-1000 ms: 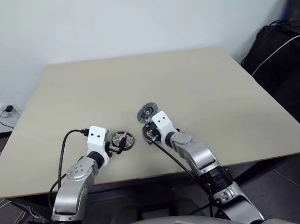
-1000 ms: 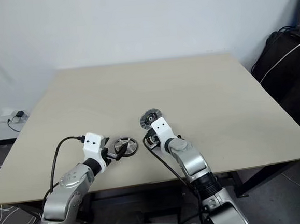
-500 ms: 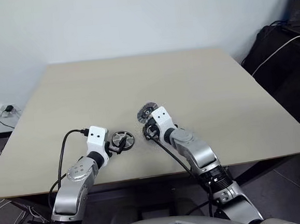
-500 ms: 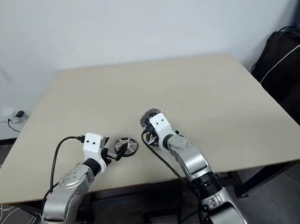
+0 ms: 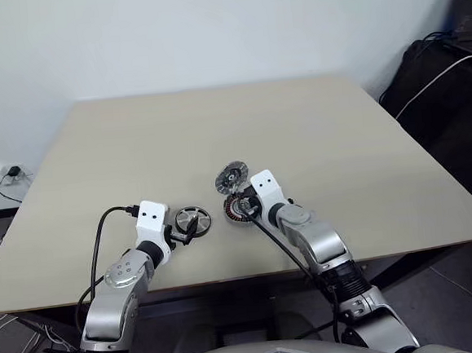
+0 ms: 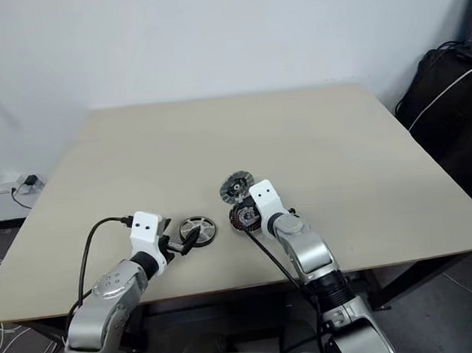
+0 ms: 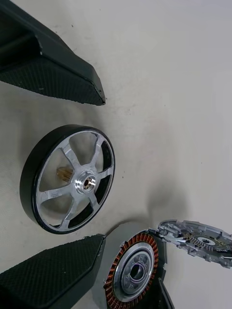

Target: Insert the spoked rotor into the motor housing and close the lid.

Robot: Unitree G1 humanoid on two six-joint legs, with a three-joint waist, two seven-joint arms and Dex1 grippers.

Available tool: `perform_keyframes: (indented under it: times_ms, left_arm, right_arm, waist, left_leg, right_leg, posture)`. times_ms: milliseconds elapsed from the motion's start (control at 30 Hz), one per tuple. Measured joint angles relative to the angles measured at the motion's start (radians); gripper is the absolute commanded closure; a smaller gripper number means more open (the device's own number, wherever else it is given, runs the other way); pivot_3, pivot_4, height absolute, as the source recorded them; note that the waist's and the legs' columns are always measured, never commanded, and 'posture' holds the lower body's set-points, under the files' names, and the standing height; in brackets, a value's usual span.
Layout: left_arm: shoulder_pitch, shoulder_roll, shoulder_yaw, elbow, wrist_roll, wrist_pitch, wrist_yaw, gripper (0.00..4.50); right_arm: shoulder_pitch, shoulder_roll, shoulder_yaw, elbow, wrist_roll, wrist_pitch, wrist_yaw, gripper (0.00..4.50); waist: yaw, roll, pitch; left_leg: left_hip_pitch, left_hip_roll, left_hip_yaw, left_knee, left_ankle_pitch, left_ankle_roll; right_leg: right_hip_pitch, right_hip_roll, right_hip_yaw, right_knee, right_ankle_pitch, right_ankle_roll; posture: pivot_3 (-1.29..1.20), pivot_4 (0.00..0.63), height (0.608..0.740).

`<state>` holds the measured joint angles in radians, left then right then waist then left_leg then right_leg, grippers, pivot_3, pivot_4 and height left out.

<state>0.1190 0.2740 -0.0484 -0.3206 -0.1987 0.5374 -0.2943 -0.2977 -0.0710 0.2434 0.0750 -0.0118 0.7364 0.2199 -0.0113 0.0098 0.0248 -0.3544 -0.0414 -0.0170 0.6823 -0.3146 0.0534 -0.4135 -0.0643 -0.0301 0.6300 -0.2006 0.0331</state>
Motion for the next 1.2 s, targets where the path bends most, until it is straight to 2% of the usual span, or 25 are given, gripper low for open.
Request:
perform_keyframes:
  times_ms: [1200]
  left_arm:
    - [0.0,0.001,0.001,0.0,0.0,0.0,0.001,0.0]
  right_arm:
    - [0.002,0.015,0.025,-0.001,-0.015,-0.032,0.003,4.49]
  waist:
    - [0.0,0.0,0.0]
  left_leg:
    - [0.0,0.0,0.0,0.0,0.0,-0.001]
  right_leg:
    - [0.0,0.0,0.0,0.0,0.0,0.0]
  posture:
    - [0.0,0.0,0.74]
